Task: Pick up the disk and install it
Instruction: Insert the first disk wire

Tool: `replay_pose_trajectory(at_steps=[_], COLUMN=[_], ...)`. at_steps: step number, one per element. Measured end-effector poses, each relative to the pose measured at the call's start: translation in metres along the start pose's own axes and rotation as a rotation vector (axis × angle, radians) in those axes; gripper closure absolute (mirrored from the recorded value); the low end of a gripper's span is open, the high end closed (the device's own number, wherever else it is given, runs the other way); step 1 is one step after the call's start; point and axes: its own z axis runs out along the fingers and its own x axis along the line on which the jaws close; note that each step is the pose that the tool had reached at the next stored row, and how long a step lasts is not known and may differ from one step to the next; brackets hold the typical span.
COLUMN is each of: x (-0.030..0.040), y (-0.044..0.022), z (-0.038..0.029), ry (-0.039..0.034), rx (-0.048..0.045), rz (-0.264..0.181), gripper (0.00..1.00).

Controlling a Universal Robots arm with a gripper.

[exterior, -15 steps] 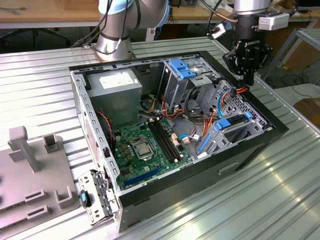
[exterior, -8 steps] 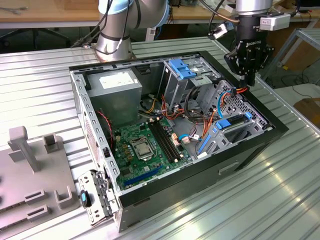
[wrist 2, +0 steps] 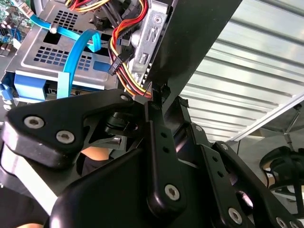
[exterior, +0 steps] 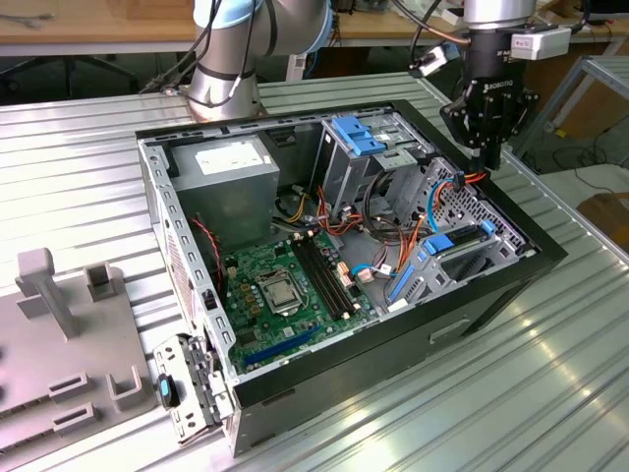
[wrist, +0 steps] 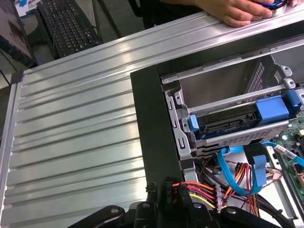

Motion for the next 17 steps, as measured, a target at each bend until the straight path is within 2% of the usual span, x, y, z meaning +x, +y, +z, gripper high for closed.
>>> replay_pose_trajectory(at_steps=[7,17], x=[0.0013,0.0011], y=[-0.0005,-0.0008], z=[0.0005,0.0012], ry=[-0.0059,-0.0069], rx=[-0.0023,-0.0028], rz=[0.005,0.008], gripper=[0.7,0.7])
